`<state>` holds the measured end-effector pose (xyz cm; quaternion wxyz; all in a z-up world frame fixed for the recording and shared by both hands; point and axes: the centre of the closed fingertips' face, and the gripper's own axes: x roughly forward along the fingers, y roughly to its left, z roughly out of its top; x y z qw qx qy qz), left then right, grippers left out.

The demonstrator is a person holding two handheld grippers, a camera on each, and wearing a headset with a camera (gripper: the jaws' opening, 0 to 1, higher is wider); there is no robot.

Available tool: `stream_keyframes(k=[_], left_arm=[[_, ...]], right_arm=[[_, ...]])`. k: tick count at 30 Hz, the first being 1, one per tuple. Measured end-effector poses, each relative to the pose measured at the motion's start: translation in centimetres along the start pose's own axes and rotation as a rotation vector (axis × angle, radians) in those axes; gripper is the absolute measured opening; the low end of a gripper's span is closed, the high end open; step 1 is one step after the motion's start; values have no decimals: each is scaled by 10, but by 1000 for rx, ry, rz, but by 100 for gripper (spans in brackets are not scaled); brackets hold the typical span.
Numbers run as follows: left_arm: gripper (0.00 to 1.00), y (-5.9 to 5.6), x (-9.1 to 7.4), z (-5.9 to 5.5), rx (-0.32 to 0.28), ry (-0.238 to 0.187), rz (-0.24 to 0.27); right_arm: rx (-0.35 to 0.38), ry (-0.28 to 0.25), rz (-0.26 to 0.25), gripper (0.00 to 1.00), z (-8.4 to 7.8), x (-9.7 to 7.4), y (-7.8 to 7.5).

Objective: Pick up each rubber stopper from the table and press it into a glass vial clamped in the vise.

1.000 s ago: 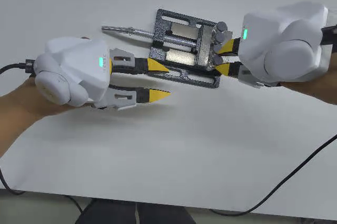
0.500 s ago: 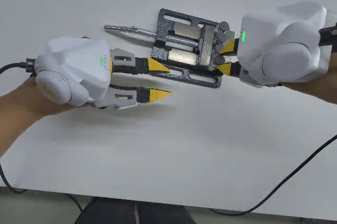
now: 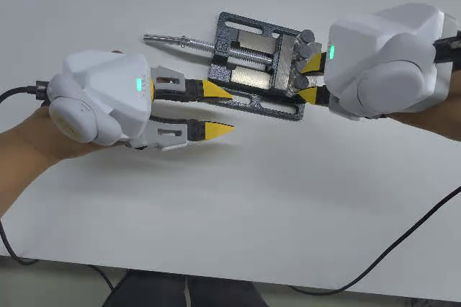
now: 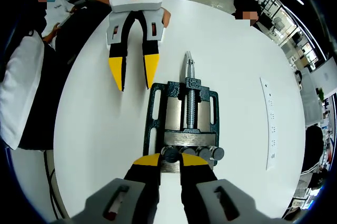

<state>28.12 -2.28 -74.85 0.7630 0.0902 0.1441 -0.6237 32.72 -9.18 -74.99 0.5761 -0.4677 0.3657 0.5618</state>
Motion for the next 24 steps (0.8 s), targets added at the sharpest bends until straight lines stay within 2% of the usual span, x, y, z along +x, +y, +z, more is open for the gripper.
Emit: stream_keyframes(k=[16, 24], left_arm=[[19, 2, 0, 1, -4, -3, 1], [19, 2, 2, 3, 0, -2, -4]], right_arm=[[9, -19, 8, 14, 2, -2, 0], [42, -43, 12, 15, 1, -8, -2]])
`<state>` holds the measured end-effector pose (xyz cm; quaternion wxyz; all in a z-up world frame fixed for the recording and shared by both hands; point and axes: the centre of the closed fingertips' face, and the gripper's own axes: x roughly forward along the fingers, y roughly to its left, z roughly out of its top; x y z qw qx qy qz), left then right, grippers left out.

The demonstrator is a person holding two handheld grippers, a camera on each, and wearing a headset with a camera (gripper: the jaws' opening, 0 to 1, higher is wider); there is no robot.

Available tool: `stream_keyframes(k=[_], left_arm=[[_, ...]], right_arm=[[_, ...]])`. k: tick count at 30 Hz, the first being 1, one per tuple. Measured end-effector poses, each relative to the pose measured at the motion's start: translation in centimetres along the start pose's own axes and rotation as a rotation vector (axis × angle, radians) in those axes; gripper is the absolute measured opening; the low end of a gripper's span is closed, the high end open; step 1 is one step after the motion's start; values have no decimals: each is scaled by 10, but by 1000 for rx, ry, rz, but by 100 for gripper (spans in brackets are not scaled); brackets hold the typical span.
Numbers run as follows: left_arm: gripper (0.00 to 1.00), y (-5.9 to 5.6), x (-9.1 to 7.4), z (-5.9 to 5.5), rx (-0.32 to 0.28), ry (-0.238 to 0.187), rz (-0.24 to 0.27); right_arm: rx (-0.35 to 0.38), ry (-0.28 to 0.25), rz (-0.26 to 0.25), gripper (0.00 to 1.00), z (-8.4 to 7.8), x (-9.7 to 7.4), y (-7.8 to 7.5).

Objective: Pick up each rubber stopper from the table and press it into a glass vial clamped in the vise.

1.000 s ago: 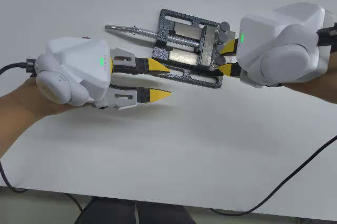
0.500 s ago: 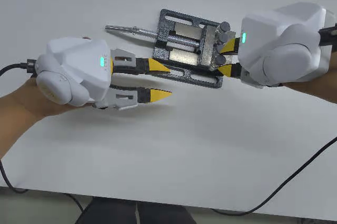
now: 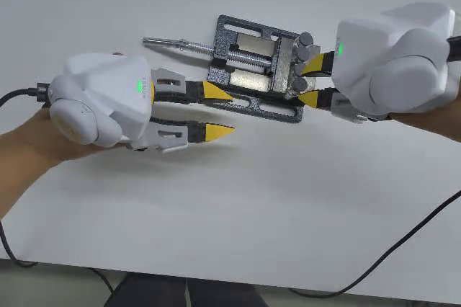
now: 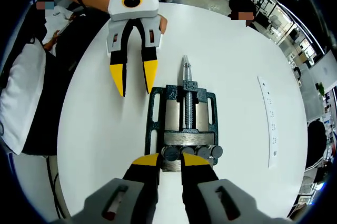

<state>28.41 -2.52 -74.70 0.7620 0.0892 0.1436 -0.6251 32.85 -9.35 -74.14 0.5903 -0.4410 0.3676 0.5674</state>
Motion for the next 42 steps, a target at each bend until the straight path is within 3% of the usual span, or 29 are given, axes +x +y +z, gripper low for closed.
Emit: stream_keyframes(k=[11, 42], left_arm=[[19, -1, 4, 2, 3, 5, -7], [19, -1, 4, 1, -4, 10, 4]], right_arm=[[32, -48, 6, 10, 5, -7, -3], [26, -38, 50, 2, 3, 3, 0]])
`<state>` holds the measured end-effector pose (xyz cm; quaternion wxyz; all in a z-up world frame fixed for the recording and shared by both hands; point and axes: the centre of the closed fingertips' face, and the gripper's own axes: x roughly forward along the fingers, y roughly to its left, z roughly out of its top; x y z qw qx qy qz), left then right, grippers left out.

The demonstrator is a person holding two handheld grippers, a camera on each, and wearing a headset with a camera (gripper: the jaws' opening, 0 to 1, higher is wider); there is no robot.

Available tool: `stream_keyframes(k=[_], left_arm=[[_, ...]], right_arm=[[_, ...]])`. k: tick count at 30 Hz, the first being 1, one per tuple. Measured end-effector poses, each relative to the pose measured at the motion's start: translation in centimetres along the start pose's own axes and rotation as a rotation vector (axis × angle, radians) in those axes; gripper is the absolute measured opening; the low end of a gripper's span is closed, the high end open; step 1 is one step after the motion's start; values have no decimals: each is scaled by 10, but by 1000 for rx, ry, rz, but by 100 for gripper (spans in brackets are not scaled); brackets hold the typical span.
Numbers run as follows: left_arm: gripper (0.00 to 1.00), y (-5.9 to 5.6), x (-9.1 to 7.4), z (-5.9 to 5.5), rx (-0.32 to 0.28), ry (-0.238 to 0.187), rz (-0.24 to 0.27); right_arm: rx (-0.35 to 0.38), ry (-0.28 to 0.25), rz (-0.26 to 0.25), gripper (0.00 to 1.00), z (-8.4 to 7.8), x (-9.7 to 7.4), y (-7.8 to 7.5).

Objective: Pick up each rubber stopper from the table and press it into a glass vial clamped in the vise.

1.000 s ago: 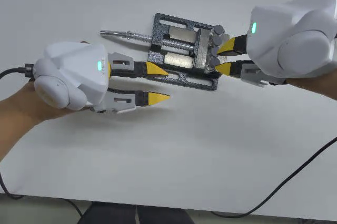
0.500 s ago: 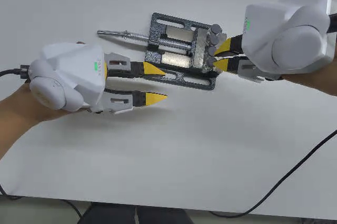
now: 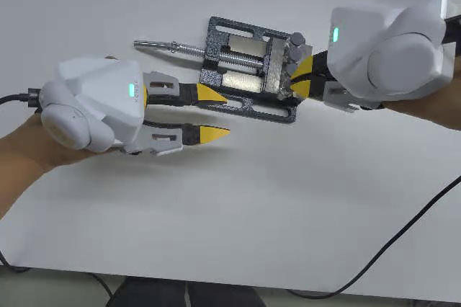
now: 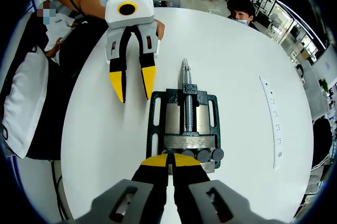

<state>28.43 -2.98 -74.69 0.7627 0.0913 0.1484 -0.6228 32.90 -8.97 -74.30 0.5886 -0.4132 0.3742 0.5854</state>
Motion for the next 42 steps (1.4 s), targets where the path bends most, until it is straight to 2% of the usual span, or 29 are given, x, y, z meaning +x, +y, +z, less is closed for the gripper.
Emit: stream_keyframes(k=[26, 32, 42], left_arm=[[19, 1, -1, 0, 1, -5, 3], [19, 2, 0, -1, -1, -4, 4], [19, 1, 2, 1, -1, -5, 2]], right_arm=[[20, 11, 21, 1, 1, 3, 2], [0, 15, -1, 3, 1, 2, 1], [-4, 28, 4, 4, -2, -1, 1]])
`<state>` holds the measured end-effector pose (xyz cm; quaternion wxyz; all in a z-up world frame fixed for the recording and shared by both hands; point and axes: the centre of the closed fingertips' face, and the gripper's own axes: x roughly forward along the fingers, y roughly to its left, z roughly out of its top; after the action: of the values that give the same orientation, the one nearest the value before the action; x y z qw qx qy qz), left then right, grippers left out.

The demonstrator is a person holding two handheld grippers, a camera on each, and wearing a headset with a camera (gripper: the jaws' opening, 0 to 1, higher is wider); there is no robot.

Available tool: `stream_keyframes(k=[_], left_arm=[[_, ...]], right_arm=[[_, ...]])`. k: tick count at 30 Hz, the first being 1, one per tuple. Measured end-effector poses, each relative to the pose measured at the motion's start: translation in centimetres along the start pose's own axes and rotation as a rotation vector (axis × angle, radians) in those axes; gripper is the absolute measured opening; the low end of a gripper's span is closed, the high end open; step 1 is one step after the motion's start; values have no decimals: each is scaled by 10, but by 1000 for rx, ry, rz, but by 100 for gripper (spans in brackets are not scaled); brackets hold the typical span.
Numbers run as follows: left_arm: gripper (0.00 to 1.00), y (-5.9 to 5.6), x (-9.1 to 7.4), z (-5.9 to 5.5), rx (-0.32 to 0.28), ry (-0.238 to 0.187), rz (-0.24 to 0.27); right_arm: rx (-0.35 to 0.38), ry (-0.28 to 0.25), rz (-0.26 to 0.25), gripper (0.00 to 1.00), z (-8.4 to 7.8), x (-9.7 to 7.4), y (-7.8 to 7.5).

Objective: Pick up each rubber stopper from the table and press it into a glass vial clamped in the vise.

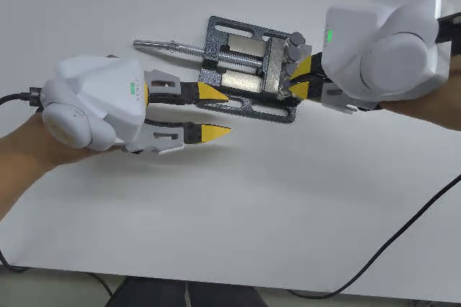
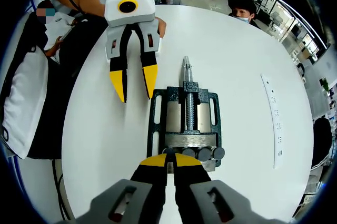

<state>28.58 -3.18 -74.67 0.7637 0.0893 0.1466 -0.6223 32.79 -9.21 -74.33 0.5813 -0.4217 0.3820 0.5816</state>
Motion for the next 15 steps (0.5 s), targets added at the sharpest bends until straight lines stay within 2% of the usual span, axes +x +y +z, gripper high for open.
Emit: stream_keyframes(k=[7, 15], left_arm=[[19, 0, 1, 0, 0, -1, -2], [19, 1, 0, -1, 0, 0, 0]], right_arm=[[-2, 10, 15, 3, 0, 0, 0], [-6, 46, 35, 3, -1, 2, -1]])
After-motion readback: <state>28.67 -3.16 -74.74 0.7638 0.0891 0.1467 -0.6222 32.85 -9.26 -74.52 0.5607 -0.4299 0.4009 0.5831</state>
